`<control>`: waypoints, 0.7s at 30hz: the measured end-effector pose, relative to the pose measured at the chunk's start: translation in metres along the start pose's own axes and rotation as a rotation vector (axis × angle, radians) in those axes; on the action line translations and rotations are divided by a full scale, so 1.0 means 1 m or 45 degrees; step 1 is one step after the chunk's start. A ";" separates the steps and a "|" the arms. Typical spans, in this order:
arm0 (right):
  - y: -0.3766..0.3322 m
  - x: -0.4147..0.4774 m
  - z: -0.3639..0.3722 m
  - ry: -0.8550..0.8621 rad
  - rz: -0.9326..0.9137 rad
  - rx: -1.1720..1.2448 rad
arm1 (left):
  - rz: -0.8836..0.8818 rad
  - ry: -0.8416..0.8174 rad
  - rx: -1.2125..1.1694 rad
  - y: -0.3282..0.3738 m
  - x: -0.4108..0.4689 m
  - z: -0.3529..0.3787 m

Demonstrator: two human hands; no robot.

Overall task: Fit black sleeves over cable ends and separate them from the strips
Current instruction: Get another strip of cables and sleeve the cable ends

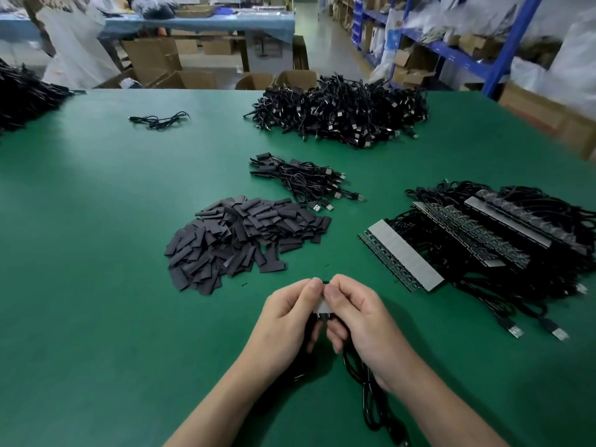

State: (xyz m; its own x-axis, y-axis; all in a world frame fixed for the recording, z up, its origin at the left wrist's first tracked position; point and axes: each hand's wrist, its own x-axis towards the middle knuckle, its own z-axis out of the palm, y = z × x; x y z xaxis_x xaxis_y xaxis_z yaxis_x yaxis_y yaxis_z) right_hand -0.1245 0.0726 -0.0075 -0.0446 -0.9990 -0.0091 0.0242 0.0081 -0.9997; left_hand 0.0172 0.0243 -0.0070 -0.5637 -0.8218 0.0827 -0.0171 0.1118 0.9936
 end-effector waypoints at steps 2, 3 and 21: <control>0.003 -0.002 0.003 0.003 -0.002 0.059 | -0.004 -0.015 -0.073 -0.003 -0.001 0.000; 0.004 -0.002 0.004 0.003 0.001 0.088 | -0.007 -0.023 -0.098 -0.004 -0.002 0.000; 0.005 -0.001 -0.014 0.388 -0.253 -1.205 | 0.203 0.348 0.502 -0.005 0.000 -0.006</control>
State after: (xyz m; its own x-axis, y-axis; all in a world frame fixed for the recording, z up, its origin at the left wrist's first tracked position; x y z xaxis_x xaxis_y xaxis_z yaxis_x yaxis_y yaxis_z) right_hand -0.1381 0.0744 -0.0124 -0.2179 -0.9332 0.2857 -0.8069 0.0076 -0.5906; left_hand 0.0223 0.0197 -0.0114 -0.3491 -0.8875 0.3008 -0.2887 0.4073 0.8664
